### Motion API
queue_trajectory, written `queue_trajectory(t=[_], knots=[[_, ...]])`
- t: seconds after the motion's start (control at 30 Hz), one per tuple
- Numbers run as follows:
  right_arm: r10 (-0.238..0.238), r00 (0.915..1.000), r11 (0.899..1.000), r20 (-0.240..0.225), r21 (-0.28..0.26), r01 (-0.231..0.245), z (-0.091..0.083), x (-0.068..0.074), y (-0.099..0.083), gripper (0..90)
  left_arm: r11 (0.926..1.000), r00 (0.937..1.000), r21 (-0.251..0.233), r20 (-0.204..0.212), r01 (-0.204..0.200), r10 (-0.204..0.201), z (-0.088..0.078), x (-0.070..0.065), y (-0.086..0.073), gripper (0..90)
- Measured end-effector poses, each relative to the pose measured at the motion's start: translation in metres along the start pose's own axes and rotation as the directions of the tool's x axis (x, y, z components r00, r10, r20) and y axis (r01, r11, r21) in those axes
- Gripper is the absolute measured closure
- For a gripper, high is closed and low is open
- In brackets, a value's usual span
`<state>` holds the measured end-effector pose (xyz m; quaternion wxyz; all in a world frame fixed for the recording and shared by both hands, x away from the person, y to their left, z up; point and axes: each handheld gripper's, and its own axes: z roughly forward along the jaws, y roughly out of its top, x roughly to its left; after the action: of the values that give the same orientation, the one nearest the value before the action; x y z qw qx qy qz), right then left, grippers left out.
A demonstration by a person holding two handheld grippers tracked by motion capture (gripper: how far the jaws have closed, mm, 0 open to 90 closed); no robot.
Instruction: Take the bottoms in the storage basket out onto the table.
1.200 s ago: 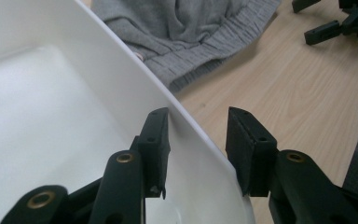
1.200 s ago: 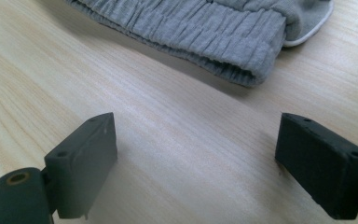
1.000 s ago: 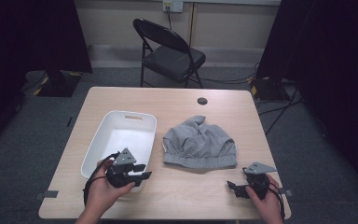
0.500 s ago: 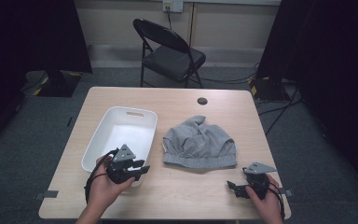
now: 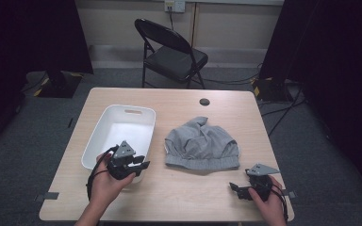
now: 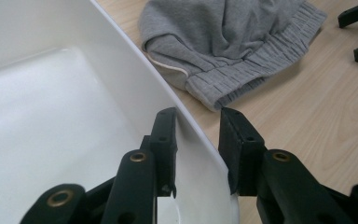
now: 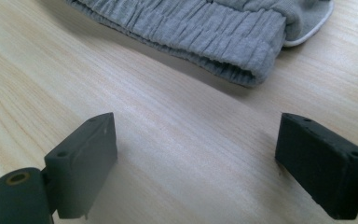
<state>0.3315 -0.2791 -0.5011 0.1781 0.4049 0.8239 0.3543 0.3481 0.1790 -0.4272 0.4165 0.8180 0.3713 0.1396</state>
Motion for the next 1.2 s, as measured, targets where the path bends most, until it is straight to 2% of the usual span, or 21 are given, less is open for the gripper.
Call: queue_trajectory(t=[0.7, 0.8, 1.2], knots=[[0.006, 1.0000, 1.000, -0.001, 0.000, -0.006, 0.000, 0.000, 0.000, 11.8, 0.9998, 0.9995, 0.003, -0.027, 0.017, -0.017, 0.005, 0.025, 0.007, 67.9], [0.006, 1.0000, 1.000, -0.001, 0.001, -0.006, 0.000, 0.000, 0.000, 11.8, 0.9996, 0.9990, 0.001, -0.032, 0.029, -0.029, 0.007, 0.027, 0.008, 68.0], [0.005, 1.0000, 1.000, -0.001, 0.001, -0.005, 0.000, 0.000, 0.000, 11.8, 0.9996, 0.9988, 0.000, -0.041, 0.028, -0.028, 0.010, 0.038, 0.012, 68.0]])
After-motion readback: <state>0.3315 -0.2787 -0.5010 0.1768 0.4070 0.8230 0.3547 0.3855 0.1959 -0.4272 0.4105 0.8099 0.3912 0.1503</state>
